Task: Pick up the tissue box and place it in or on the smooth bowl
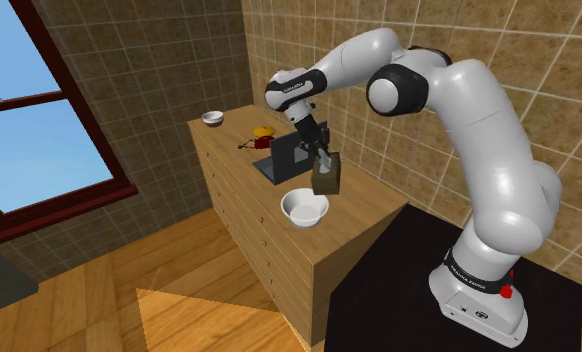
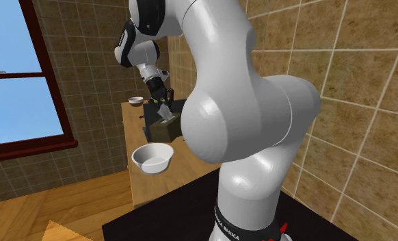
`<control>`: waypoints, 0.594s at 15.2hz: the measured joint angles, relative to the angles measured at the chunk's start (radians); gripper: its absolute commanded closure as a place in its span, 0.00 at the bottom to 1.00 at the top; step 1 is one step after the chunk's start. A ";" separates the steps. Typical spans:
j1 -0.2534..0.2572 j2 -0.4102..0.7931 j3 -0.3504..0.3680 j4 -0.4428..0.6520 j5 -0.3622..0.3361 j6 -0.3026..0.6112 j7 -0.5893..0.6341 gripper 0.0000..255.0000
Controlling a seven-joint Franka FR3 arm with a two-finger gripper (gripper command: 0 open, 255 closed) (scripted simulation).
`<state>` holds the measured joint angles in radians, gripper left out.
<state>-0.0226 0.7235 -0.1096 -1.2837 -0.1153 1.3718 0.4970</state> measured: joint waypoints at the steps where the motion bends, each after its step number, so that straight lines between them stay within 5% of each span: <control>1: 0.011 0.021 0.006 0.041 0.008 -0.023 0.015 1.00; 5: 0.053 0.104 0.028 0.218 0.036 -0.125 0.069 1.00; 9: 0.064 0.139 0.034 0.251 0.045 -0.125 0.088 1.00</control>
<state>0.0412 0.8625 -0.0754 -1.0332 -0.0705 1.2464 0.5849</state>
